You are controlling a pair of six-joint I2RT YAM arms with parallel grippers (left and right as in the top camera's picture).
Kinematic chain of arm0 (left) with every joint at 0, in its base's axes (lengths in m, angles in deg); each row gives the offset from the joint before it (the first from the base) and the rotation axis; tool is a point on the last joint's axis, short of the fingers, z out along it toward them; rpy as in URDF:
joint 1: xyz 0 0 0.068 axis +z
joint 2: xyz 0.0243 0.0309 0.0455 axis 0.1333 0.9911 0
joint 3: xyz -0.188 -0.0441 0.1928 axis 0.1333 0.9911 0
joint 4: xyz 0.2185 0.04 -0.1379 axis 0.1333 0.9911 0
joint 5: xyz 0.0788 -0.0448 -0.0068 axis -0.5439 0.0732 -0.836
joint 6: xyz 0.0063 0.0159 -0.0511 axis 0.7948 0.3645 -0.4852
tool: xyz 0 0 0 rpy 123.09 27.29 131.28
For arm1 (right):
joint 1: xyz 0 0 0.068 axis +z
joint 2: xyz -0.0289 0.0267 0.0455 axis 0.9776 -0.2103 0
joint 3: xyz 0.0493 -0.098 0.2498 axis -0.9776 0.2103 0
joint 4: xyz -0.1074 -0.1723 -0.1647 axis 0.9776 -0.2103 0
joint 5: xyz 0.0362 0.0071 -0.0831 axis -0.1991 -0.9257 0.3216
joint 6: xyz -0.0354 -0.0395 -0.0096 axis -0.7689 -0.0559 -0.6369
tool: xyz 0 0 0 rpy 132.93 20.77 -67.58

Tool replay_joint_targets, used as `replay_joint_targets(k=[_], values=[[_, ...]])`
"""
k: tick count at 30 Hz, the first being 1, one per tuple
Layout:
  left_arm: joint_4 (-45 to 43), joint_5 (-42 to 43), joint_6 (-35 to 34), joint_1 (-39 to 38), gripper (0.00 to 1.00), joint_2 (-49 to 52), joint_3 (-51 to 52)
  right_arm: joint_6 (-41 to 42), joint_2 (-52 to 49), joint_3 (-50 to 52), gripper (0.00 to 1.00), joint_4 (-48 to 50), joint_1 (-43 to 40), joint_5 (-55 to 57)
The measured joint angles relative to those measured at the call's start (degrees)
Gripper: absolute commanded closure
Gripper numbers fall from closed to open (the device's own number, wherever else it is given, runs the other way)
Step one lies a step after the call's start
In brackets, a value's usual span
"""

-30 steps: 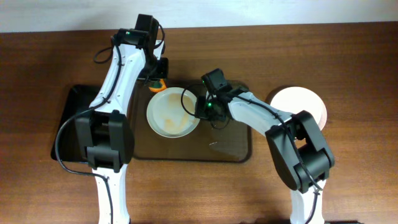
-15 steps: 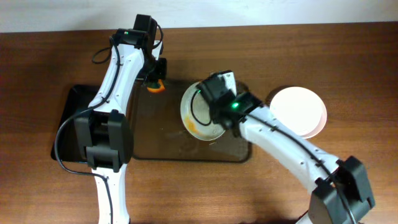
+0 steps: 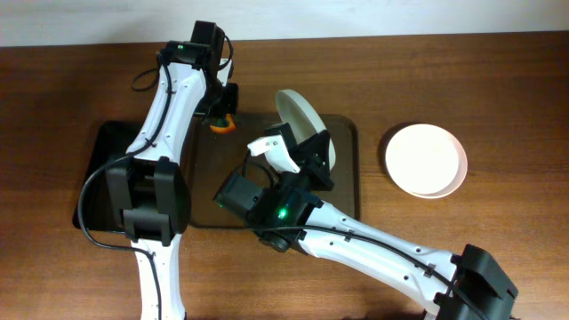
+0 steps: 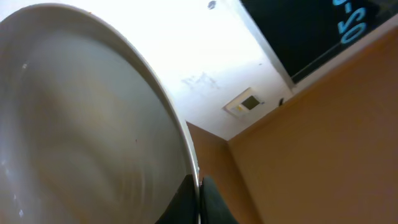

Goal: Clean dirty plates on tray and stack at the side
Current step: 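Lift the last plate and stack it on the plate pile with the right gripper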

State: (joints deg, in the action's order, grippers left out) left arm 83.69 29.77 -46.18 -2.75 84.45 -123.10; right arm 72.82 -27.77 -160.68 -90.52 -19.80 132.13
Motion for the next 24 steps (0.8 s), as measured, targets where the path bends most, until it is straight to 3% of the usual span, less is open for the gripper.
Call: replay_joint_targets(k=[2, 6, 10, 13, 17, 24], values=[[0.0, 0.0, 0.0, 0.0, 1.00, 0.0, 0.0, 0.0, 0.0, 0.0, 0.96, 0.0, 0.0, -8.5], [0.2, 0.0, 0.0, 0.0, 1.00, 0.0, 0.0, 0.0, 0.2, 0.0, 0.96, -1.8, -3.2, -36.4], [0.5, 0.0, 0.0, 0.0, 1.00, 0.0, 0.0, -2.4, 0.2, 0.0, 0.96, -3.3, -11.3, -63.3], [1.2, 0.0, 0.0, 0.0, 1.00, 0.0, 0.0, -5.8, 3.4, 0.1, 0.96, -3.3, -23.8, -83.5], [1.4, 0.0, 0.0, 0.0, 1.00, 0.0, 0.0, -6.5, 9.9, 0.1, 0.96, -6.8, -43.0, -92.6], [1.5, 0.0, 0.0, 0.0, 1.00, 0.0, 0.0, -6.4, 9.3, 7.6, 0.96, -5.8, -75.6, -93.0]])
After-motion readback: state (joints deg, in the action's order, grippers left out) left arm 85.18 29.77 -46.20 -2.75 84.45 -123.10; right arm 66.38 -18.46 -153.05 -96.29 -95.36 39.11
